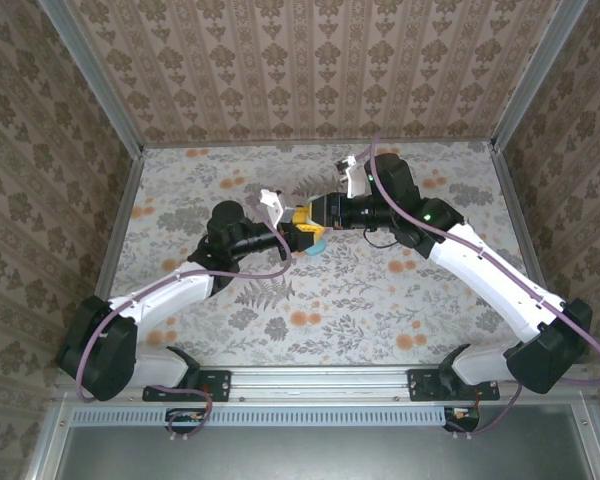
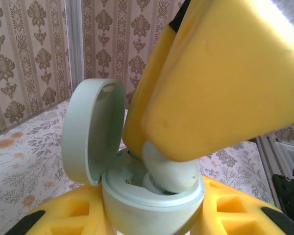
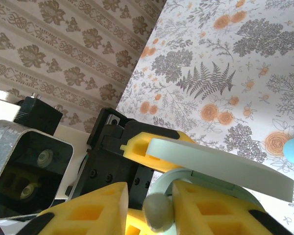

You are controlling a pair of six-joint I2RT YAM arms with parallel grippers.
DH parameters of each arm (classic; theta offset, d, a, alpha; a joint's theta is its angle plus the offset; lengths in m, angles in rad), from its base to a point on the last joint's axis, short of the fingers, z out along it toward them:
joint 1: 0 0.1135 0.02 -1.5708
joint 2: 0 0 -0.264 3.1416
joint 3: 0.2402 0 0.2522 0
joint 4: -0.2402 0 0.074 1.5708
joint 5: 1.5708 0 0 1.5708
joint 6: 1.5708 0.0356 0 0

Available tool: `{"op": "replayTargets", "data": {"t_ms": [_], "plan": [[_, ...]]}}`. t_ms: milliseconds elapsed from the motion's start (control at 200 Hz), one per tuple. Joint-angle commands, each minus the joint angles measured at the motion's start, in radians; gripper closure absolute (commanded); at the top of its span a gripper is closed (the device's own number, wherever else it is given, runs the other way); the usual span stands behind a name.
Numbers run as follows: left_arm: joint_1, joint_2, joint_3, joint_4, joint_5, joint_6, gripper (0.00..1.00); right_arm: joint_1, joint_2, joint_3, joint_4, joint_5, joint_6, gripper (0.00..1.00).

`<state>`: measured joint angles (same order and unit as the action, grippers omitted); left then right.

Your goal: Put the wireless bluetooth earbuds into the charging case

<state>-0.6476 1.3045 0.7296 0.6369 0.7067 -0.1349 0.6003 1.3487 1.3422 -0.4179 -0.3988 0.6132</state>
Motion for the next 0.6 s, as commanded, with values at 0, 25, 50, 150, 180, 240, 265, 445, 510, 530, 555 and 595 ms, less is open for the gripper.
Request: {"op": "replayTargets", "data": {"t_ms": [0,25,50,150,180,240,265,445,510,530,555,595], "plan": [[-0.004,-0.042,0.037,0.049,0.003,-0.009,0.75,0.000,-0.018,0.033,-0.043,0.036,-0.024,0.65],[-0.004,-0.042,0.035,0.049,0.001,-0.008,0.75,0.000,-0.022,0.033,-0.042,0.038,-0.024,0.65],[-0.004,-0.042,0.036,0.049,-0.001,-0.008,0.75,0.000,-0.027,0.034,-0.043,0.041,-0.023,0.64],[-0.004,-0.042,0.036,0.050,-0.002,-0.007,0.75,0.000,-0.042,0.041,-0.042,0.042,-0.025,0.62],[-0.004,-0.043,0.037,0.050,0.000,-0.008,0.75,0.000,-0.045,0.043,-0.042,0.043,-0.026,0.62],[-0.004,-0.044,0.037,0.049,-0.001,-0.008,0.75,0.000,-0.051,0.043,-0.041,0.044,-0.027,0.61],[-0.004,-0.044,0.037,0.050,-0.001,-0.008,0.75,0.000,-0.052,0.043,-0.041,0.044,-0.026,0.61],[-0.004,-0.047,0.034,0.040,-0.001,0.003,0.75,-0.001,-0.079,0.052,-0.030,0.051,-0.030,0.61],[-0.004,-0.048,0.034,0.034,-0.002,0.012,0.75,-0.008,-0.111,0.043,-0.009,0.097,-0.029,0.62],[-0.004,-0.048,0.034,0.030,-0.001,0.014,0.75,-0.012,-0.120,0.042,-0.006,0.112,-0.028,0.62],[-0.004,-0.050,0.033,0.026,0.001,0.019,0.75,-0.019,-0.126,0.041,-0.005,0.131,-0.025,0.63],[-0.004,-0.051,0.036,0.020,0.005,0.025,0.75,-0.032,-0.132,0.044,-0.014,0.160,-0.016,0.63]]}}
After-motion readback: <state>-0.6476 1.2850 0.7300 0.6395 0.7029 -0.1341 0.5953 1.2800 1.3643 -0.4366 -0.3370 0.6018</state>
